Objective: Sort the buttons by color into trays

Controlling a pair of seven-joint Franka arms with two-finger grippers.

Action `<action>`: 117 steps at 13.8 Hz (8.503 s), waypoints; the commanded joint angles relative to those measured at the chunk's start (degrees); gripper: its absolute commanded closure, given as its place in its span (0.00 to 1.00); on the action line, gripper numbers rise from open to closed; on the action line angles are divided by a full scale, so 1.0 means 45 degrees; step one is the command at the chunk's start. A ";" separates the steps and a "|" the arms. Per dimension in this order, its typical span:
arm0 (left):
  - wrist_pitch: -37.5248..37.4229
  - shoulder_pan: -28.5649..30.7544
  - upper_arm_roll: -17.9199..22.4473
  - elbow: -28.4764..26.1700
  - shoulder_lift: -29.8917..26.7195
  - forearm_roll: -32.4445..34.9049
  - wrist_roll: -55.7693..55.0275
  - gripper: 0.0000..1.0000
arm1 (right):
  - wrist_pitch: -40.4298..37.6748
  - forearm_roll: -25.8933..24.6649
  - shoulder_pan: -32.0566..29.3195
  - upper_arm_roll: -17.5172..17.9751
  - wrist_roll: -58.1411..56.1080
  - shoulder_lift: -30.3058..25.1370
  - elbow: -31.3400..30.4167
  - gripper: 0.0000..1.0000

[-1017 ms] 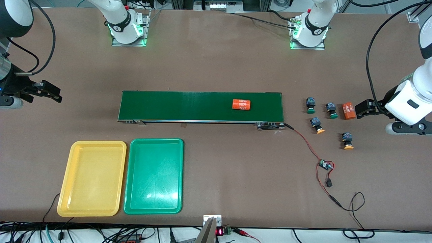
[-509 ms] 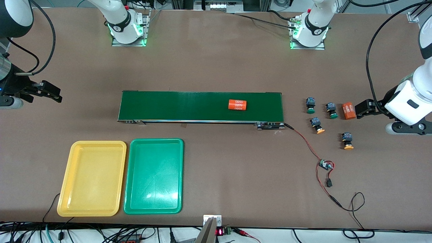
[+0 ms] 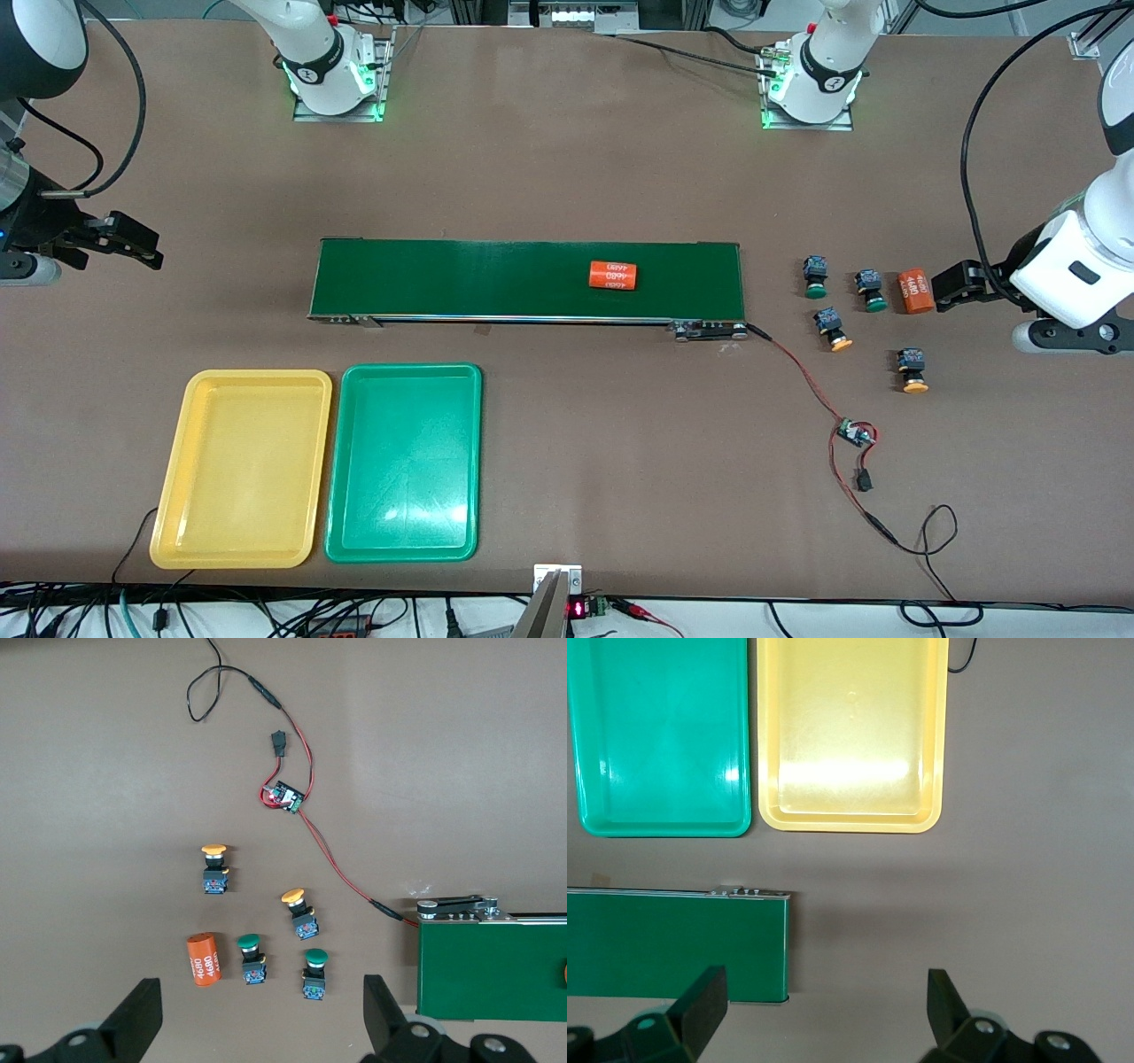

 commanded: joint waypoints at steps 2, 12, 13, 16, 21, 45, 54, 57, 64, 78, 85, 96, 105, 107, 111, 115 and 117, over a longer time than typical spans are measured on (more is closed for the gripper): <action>-0.0177 -0.0028 -0.0099 0.0320 0.0124 0.0222 -0.0099 0.00 | -0.0040 0.0092 -0.0110 0.0071 0.0090 0.0140 0.0245 0.00; -0.0157 0.0069 -0.0079 0.0320 0.0221 0.0242 -0.0080 0.00 | -0.0040 0.0092 -0.0129 0.0071 0.0090 0.0276 0.0245 0.00; -0.0215 0.0050 -0.0118 0.0301 0.0163 0.0242 -0.0080 0.00 | -0.0040 0.0092 -0.0110 0.0071 0.0090 0.0276 0.0245 0.00; -0.0235 0.0069 -0.0177 0.0086 0.0104 0.0222 -0.0061 0.00 | -0.0040 0.0092 -0.0130 0.0071 0.0090 0.0276 0.0245 0.00; -0.0605 0.0069 -0.0177 0.0086 0.0104 0.0203 -0.0060 0.00 | -0.0040 0.0228 -0.0130 0.0071 0.0090 0.0296 0.0265 0.00; 0.3099 0.2257 -0.0099 -0.6474 0.0591 0.0105 -0.1400 0.00 | 0.0097 0.0228 -0.0149 0.0071 0.0071 0.0315 0.0246 0.00; 1.0447 0.2921 0.0623 -1.0696 0.1761 0.0786 -0.2697 0.06 | 0.0116 0.0307 -0.0130 0.0071 0.0071 0.0608 0.0265 0.00; 1.0546 0.2921 0.0858 -1.0696 0.2680 0.1608 -0.3241 0.12 | 0.0388 0.0345 -0.0130 0.0071 0.0090 0.0647 0.0246 0.00; 1.0294 0.2530 0.0839 -1.0579 0.2820 0.2017 -0.4201 0.72 | 0.0487 0.0424 -0.0149 0.0071 0.0090 0.0843 0.0265 0.00; 0.7456 -0.1157 -0.2775 -0.8430 0.3677 0.1959 -0.6540 0.75 | 0.0487 0.0287 -0.0169 0.0071 0.0051 0.0843 0.0246 0.00; 0.7695 -0.2333 -0.2365 -0.8586 0.3874 0.1941 -0.7561 0.00 | 0.0448 0.0404 -0.0442 0.0051 0.0071 0.0823 0.0265 0.00; 0.3280 -0.0732 -0.0458 -0.4233 0.3229 0.2039 -0.5983 0.00 | 0.0468 0.0404 -0.0481 0.0051 0.0071 0.0823 0.0265 0.00; 0.7103 0.0437 0.3553 -0.4716 0.4515 0.2507 0.0834 0.00 | 0.0487 0.0424 -0.0462 0.0071 0.0071 0.0843 0.0265 0.00; 0.7965 0.0907 0.3592 -0.5224 0.4674 0.2507 0.0994 0.00 | 0.0487 0.0424 -0.0462 0.0071 0.0090 0.0862 0.0265 0.00; 0.8046 0.1396 0.3593 -0.5968 0.4791 0.2507 0.0994 0.05 | 0.0487 0.0424 -0.0462 0.0071 0.0071 0.0843 0.0265 0.00; 0.7773 0.1437 0.3554 -0.5969 0.4675 0.2488 0.1384 0.74 | 0.0487 0.0404 -0.0462 0.0071 0.0071 0.0862 0.0265 0.00; 0.6763 0.1417 0.3185 -0.5794 0.4325 0.2313 0.1502 0.84 | 0.0487 0.0404 -0.0481 0.0071 0.0071 0.0843 0.0265 0.00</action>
